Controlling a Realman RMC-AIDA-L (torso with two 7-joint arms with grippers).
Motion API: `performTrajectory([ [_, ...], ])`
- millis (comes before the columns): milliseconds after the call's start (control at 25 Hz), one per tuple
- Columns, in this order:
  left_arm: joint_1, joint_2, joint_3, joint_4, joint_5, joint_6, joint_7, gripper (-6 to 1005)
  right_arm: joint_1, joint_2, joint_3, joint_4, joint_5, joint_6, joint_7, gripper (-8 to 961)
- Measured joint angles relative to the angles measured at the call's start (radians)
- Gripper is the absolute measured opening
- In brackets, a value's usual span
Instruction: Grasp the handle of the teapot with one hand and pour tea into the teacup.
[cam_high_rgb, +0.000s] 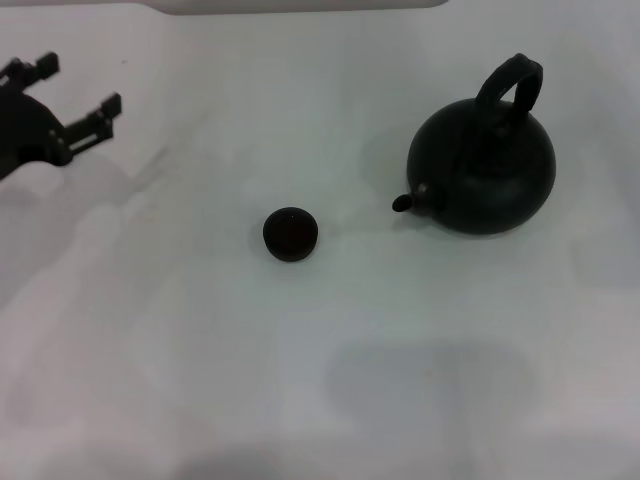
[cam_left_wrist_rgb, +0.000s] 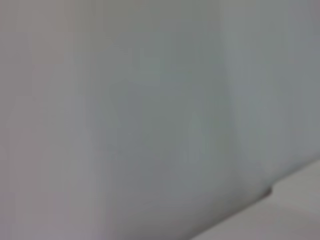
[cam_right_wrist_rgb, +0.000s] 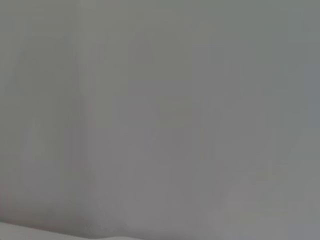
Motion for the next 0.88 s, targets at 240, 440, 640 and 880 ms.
performTrajectory([
  [240,-0.042,0.007,-0.053,-0.092,-0.064,-0.009,0.006,877,0.026,-0.010,0.079,0.100,0.073,-0.012,-0.137,444],
  [440,-0.092,0.007,-0.123,-0.203,-0.065,-0.008,0.028,878,0.052,-0.006,0.217,0.188,0.120,-0.050,-0.281,444],
  [640,-0.105,0.002,-0.133,-0.259,-0.079,-0.010,0.064,878,0.071,-0.010,0.247,0.230,0.124,-0.061,-0.326,444],
  [880,-0.106,0.006,-0.135,-0.276,-0.183,-0.013,0.147,878,0.096,-0.006,0.249,0.264,0.132,-0.057,-0.317,444],
])
